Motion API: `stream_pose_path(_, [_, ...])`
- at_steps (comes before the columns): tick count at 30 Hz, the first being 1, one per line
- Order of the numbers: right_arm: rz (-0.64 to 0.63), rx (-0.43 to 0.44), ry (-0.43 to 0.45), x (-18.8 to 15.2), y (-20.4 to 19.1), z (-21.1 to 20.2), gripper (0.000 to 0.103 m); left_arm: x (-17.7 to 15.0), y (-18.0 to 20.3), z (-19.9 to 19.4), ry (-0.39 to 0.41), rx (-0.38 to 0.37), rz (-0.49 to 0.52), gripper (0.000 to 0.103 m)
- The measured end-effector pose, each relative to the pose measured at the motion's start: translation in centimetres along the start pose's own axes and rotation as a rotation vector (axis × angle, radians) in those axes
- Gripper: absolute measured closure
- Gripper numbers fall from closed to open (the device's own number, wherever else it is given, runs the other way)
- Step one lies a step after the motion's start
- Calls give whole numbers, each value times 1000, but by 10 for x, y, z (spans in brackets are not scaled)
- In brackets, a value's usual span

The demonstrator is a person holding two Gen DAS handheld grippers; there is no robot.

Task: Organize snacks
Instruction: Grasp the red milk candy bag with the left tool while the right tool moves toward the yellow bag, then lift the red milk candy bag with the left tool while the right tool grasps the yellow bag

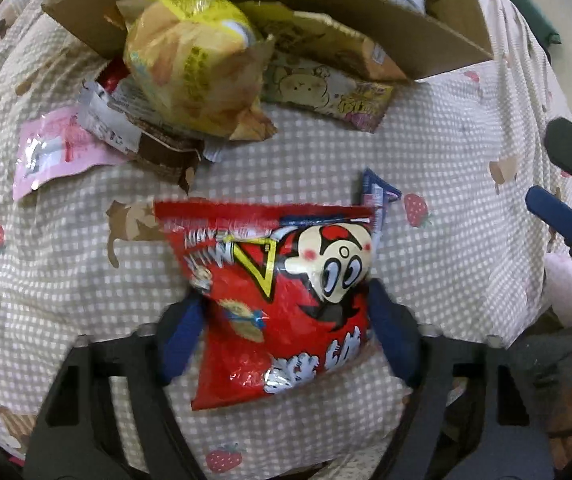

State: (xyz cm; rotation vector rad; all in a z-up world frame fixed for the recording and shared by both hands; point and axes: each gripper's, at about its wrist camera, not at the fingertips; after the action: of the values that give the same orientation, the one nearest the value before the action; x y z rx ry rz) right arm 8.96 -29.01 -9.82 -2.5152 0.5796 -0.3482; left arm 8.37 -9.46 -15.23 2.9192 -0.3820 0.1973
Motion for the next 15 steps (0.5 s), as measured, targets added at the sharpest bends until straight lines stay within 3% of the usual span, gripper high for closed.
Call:
stream_pose_path(1, [1, 1, 1, 0, -1, 0, 18, 0, 1, -4, 5, 3, 11, 52])
stream_pose_path(3, [-2, 2, -1, 0, -2, 1, 18, 0, -4, -13, 6, -4, 20, 56])
stream_pose_path(9, [-13, 9, -24, -3, -11, 10, 18, -8, -28, -68, 52, 28, 78, 56])
stream_pose_path(15, [-51, 42, -77, -9, -30, 24, 18, 0, -93, -99, 92, 75, 25, 56])
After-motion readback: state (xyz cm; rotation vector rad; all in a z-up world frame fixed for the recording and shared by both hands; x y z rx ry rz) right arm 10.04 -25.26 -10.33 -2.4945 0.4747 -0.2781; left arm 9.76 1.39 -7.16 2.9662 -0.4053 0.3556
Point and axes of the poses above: each gripper's, at about its wrist camera, not at the fingertips, and z roughly the way its jaws point, y to its right, x to its top, and after that the axes turned 14 degrees about z, right-handed
